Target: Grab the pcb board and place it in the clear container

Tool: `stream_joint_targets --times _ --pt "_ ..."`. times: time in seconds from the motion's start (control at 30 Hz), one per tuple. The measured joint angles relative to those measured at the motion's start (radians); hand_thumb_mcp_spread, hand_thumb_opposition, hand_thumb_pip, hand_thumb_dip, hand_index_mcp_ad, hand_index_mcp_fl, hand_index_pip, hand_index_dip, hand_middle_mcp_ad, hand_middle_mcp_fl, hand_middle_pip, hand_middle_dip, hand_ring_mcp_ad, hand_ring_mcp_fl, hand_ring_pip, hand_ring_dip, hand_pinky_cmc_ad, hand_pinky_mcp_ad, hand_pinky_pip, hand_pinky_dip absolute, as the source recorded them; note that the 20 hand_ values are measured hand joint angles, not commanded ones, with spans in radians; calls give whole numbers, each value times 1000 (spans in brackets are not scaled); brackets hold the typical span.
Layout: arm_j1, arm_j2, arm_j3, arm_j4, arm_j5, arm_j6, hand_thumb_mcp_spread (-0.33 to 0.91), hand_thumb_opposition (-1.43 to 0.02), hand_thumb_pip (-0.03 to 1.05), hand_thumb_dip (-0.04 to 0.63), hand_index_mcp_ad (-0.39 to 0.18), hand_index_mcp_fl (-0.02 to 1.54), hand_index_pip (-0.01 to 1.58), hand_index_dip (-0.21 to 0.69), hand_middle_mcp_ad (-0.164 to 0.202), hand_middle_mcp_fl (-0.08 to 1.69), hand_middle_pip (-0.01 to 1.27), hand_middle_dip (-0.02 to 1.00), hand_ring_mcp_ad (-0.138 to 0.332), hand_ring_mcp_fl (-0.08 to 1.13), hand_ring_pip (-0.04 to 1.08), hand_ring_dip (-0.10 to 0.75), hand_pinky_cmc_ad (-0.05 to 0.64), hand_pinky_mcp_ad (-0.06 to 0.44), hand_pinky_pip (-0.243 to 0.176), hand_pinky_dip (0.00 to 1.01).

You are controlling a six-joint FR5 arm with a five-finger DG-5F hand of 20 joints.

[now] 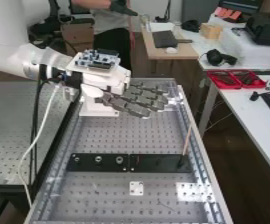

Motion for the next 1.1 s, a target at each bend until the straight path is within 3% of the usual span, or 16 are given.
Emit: stream_joint_targets --times 0.13,0.17,0.2,0.23,0.27,0.33,0.47,0.6,0.73,1.1 --pt "-19 -49 -3 17 7 35 0 -2 0 0 28 0 12 12 35 7 21 24 -5 0 7 12 45 49 -10 16" --pt "-22 -54 -3 18 8 40 40 -21 82 14 28 5 21 12 33 -14 28 24 -9 3 7 16 49 51 -10 23" --pt "-27 -65 -3 21 10 48 94 -73 239 33 24 5 61 12 33 -7 38 24 -9 5 7 12 49 51 -10 37" --pt "-32 -74 -2 22 12 56 192 -176 393 75 24 35 119 21 37 -2 54 24 -9 2 10 12 49 51 -10 75" --pt "-34 -76 -2 23 13 58 262 -258 442 108 14 45 215 33 35 -5 66 24 -9 0 10 12 73 51 -12 122" --pt "-41 -89 1 26 16 65 330 -408 463 161 -16 75 403 44 44 -9 72 31 2 0 23 14 134 54 -12 215" --pt "-52 -108 6 42 21 78 393 -604 559 190 -40 87 717 56 42 -5 106 65 33 0 44 14 215 93 -44 307" --pt "-64 -138 17 54 23 97 407 -695 565 208 -42 108 1044 63 42 -7 120 79 52 -3 56 14 246 124 -61 353" --pt "-70 -160 27 57 22 104 414 -764 630 227 -42 115 1220 61 44 0 122 96 84 -3 56 14 265 136 -75 382" --pt "-84 -228 57 74 8 102 431 -852 632 243 -42 54 1456 124 44 40 133 112 87 -2 73 14 262 145 -75 358"
